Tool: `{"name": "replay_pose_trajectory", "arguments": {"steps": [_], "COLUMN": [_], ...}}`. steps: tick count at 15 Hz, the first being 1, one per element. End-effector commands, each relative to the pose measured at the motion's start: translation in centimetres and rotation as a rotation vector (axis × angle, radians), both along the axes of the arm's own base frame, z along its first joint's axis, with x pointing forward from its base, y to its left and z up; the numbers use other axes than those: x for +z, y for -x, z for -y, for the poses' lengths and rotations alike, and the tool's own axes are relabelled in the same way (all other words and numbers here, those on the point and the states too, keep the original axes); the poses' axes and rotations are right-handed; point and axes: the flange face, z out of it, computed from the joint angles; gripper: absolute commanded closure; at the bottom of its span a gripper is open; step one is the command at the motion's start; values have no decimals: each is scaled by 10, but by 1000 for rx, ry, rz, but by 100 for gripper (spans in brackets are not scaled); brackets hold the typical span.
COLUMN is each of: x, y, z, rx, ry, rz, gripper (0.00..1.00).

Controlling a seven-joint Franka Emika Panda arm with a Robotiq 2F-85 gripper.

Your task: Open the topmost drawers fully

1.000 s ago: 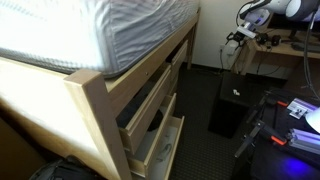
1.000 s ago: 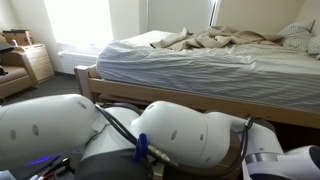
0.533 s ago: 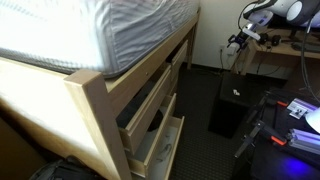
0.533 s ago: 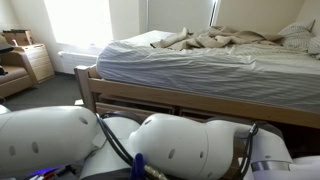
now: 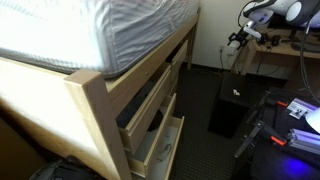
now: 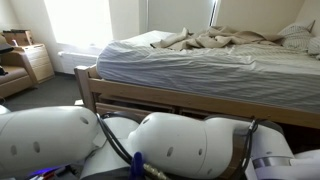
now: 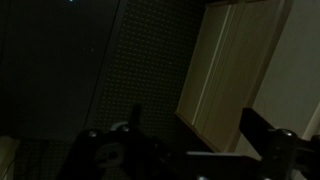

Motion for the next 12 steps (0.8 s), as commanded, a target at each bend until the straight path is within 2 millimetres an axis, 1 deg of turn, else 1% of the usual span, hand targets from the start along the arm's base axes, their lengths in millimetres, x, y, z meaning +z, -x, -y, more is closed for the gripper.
{"name": "replay_pose_trajectory", "arguments": {"steps": [1, 2, 3, 4, 5, 6, 7, 8, 11, 12], "x": [26, 38, 45, 60, 65, 48, 51, 61, 52, 51], "y": [4, 11, 19, 36, 53, -14, -8, 27, -13, -17], "z": [15, 23, 29, 39, 46, -1, 1, 26, -3, -6], "rx": [112, 132, 131, 143, 180, 206, 219, 171, 218, 222], "ry": [129, 167, 201, 216, 210, 200, 188, 181, 183, 185], "rz": [0, -8, -23, -63, -110, -159, -161, -109, -142, -144], "gripper": [0, 0, 0, 0, 0, 0, 0, 0, 0, 0]}}
